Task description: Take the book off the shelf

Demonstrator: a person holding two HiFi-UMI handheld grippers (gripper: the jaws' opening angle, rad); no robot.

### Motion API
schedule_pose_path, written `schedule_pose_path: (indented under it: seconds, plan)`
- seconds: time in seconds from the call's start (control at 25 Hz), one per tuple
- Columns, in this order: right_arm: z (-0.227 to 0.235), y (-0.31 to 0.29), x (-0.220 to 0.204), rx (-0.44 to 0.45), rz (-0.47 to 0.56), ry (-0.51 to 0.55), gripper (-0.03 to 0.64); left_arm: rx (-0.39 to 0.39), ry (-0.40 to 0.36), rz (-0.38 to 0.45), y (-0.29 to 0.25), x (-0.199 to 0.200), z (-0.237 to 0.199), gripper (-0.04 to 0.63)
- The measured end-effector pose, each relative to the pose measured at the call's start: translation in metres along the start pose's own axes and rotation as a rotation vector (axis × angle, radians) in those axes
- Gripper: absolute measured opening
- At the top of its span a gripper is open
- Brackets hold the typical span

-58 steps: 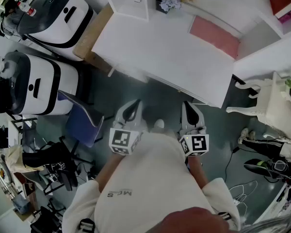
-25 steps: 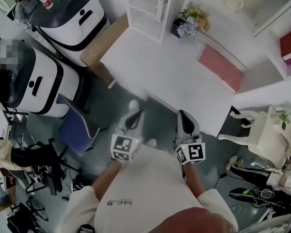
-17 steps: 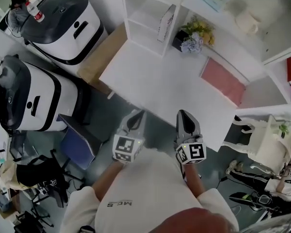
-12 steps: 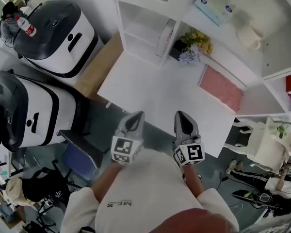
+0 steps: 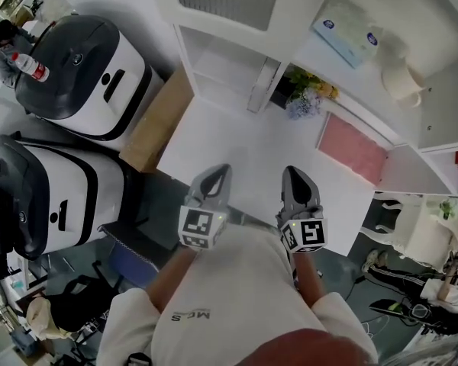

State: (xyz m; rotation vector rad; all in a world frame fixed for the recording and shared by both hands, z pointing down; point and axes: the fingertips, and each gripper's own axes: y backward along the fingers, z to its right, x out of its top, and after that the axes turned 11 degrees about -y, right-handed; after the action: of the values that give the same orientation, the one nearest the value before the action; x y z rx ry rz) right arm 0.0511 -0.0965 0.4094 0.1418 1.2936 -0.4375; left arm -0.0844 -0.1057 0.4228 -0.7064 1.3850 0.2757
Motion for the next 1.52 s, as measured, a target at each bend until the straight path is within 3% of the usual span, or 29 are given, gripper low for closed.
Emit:
schedule_pose_path:
  seconds: [0.36,1.04,1.52]
  plan:
    - [0.02,-0.002,0.002,0.033,-0.009,0.024,-0.002,0.038,-0.003,0.005,-0.036,0.006,0.004,0.03]
    - [0.022,-0.031,0.02,0.08,0.038,0.007,-0.002,0.005,-0.068,0.047,-0.094,0.04,-0.009,0.298]
    - [0.025,-0.062,0.029,0.105,0.05,-0.007,-0.002,0.001,-0.091,0.067,-0.146,0.056,-0.027,0.368]
